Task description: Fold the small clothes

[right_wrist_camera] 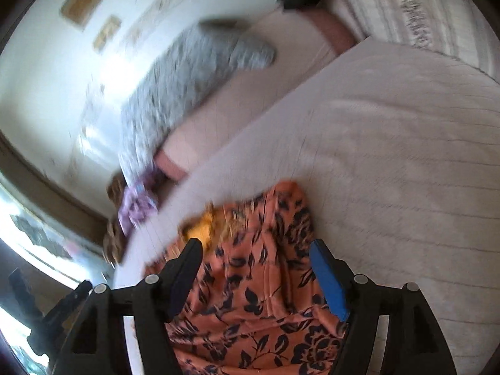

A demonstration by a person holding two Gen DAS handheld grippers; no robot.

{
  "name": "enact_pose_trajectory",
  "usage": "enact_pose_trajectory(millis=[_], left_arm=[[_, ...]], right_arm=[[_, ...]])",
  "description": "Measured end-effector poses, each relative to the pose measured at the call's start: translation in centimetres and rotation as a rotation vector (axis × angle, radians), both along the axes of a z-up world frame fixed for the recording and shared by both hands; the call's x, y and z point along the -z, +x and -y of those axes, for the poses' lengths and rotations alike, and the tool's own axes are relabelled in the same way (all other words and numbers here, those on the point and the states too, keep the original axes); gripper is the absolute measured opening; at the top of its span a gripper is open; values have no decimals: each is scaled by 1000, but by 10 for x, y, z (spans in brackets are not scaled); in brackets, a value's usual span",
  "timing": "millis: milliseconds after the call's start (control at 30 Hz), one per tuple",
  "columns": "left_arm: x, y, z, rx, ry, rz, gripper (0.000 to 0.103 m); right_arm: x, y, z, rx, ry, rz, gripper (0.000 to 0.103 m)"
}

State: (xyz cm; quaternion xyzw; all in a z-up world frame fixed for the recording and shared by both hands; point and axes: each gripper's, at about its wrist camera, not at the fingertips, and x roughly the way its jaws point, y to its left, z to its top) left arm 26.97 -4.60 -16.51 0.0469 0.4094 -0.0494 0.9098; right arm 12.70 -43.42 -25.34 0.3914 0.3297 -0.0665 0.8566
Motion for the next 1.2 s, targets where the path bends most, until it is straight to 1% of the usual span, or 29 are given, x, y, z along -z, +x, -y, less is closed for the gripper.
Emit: enact_pose_trajectory(millis=[67, 200, 233, 267, 300, 333, 367, 400, 433, 467, 500, 533, 567, 633, 667, 700, 733, 767, 800, 833, 867, 900, 933, 967, 1000, 1033, 1067, 1133, 1200], left_arm=[[20, 10, -25, -58, 49, -8, 75], [43, 18, -47, -122, 77, 15, 75], [48, 17, -47, -133, 77, 16, 75], [59, 17, -48, -149, 78, 10, 75], [66, 16, -49, -158, 86, -3, 75], [76, 16, -46, -167, 110, -42, 75], [88, 20, -43, -164, 143, -104, 75], [101, 23, -41, -151, 170, -159, 75], [105, 22, -41, -147, 177, -167, 75], [108, 18, -41, -148, 184, -157, 76], [107, 16, -41, -145, 185, -151, 76], [106, 13, -39, -136, 187, -142, 76], [104, 8, -38, -124, 192, -124, 76], [103, 1, -36, -104, 202, -98, 75], [103, -2, -34, -93, 209, -90, 76], [104, -6, -32, -83, 224, -82, 76], [105, -8, -31, -72, 242, -78, 76], [106, -10, -29, -59, 261, -78, 76], [107, -12, -30, -49, 271, -83, 76], [107, -12, -33, -43, 270, -89, 76], [105, -14, -35, -40, 260, -94, 76], [101, -15, -38, -41, 257, -91, 76], [97, -18, -41, -49, 266, -77, 76], [89, -22, -44, -59, 274, -52, 76], [80, -24, -46, -63, 259, -19, 76], [73, -27, -48, -60, 226, 8, 76], [64, -30, -49, -51, 165, 39, 76], [59, -32, -45, -22, 103, 59, 76], [64, -27, -36, 5, 78, 48, 76]], right_arm=[[15, 17, -11, -37, -1, -69, 73], [49, 44, -27, -65, 4, -214, 71], [58, 50, -33, -73, -2, -255, 64], [63, 53, -37, -83, -12, -272, 59], [66, 56, -45, -99, -53, -288, 49], [64, 57, -52, -107, -113, -293, 39], [61, 57, -58, -119, -157, -290, 22], [59, 57, -62, -134, -178, -277, 17], [56, 54, -64, -139, -170, -247, 16], [50, 48, -66, -128, -172, -200, 16], [43, 43, -68, -118, -198, -163, 16], [28, 35, -71, -91, -266, -104, 16], [19, 29, -72, -76, -297, -65, 16], [0, 14, -72, -46, -333, 41, 16], [-5, 8, -74, -38, -354, 61, 16], [-8, 7, -76, -34, -381, 67, 17], [-4, 8, -79, -45, -417, 34, 21], [4, 12, -79, -56, -438, -30, 25], [22, 20, -76, -63, -467, -168, 25], [33, 25, -70, -60, -458, -246, 25], [48, 25, -57, -39, -405, -344, 25], [54, 22, -47, -20, -344, -369, 25], [54, 11, -29, 33, -247, -329, 25], [52, 3, -19, 85, -217, -322, 26], [48, -6, -10, 145, -203, -310, 27], [42, -14, -1, 178, -183, -255, 27], [37, -15, 1, 168, -157, -210, 27], [29, -8, 0, 109, -95, -129, 27], [24, 5, -11, 44, -80, -82, 27]])
